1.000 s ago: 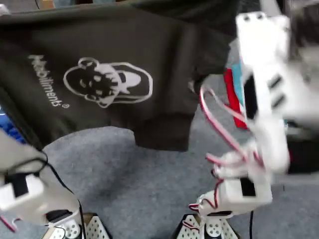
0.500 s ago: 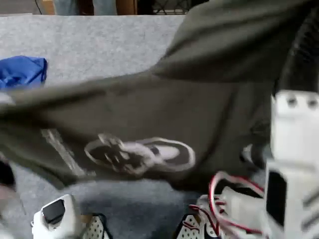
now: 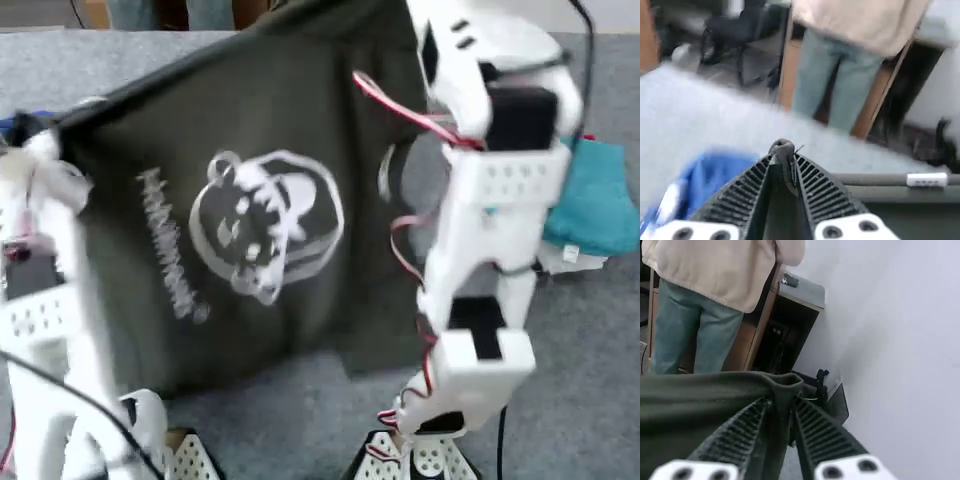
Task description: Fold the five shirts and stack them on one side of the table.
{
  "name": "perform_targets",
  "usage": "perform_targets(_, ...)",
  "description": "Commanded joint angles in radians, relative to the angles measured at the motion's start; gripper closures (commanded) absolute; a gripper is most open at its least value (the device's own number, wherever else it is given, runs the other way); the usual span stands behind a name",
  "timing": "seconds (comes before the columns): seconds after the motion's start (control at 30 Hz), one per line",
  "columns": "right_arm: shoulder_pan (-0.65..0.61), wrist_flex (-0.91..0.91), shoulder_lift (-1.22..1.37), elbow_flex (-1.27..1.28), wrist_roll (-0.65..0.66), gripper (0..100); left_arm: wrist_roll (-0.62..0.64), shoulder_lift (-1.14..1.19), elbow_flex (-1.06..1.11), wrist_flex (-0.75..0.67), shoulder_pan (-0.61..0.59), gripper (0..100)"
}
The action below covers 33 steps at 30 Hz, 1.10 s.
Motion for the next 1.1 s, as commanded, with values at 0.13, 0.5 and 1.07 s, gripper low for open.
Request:
perform_targets(0.13,-0.032,-0.218,0.113,0.001,-0.002,98.5,0.008,0.500,-0.516,-0.026,0.042,97)
perform_targets(0.5,-0.043,-0.063,0.191,0.001,0.006,98.5,0.008,0.687,-0.799,0.439,0.064,97)
perform_targets(1.07,0.009,0.560,0.315,0.179,0.269,98.5,-0.071,0.474,-0.332,1.022,0.197,97)
